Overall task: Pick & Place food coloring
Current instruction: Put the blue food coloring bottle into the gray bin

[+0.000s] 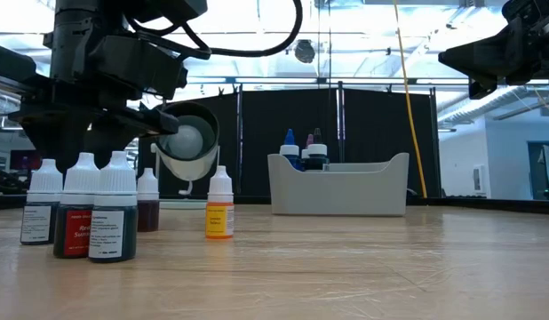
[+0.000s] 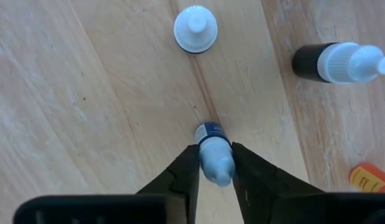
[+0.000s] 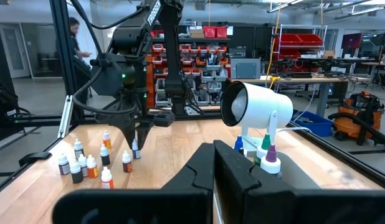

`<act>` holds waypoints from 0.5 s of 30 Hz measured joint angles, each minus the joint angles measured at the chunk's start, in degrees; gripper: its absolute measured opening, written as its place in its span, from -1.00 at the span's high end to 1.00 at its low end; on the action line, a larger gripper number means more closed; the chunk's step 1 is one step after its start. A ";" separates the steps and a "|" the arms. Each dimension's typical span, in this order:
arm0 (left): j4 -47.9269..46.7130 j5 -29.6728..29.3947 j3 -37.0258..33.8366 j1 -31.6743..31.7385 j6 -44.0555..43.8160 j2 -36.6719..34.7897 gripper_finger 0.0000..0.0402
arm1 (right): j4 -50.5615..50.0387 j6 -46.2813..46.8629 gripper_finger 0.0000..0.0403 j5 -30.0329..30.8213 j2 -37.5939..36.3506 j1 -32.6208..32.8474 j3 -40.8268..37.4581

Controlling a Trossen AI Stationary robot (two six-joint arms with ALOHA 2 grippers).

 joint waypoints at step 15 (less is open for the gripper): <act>-9.33 -1.73 8.83 0.00 1.58 0.02 0.61 | 0.00 0.02 1.00 -0.01 0.00 -0.02 0.01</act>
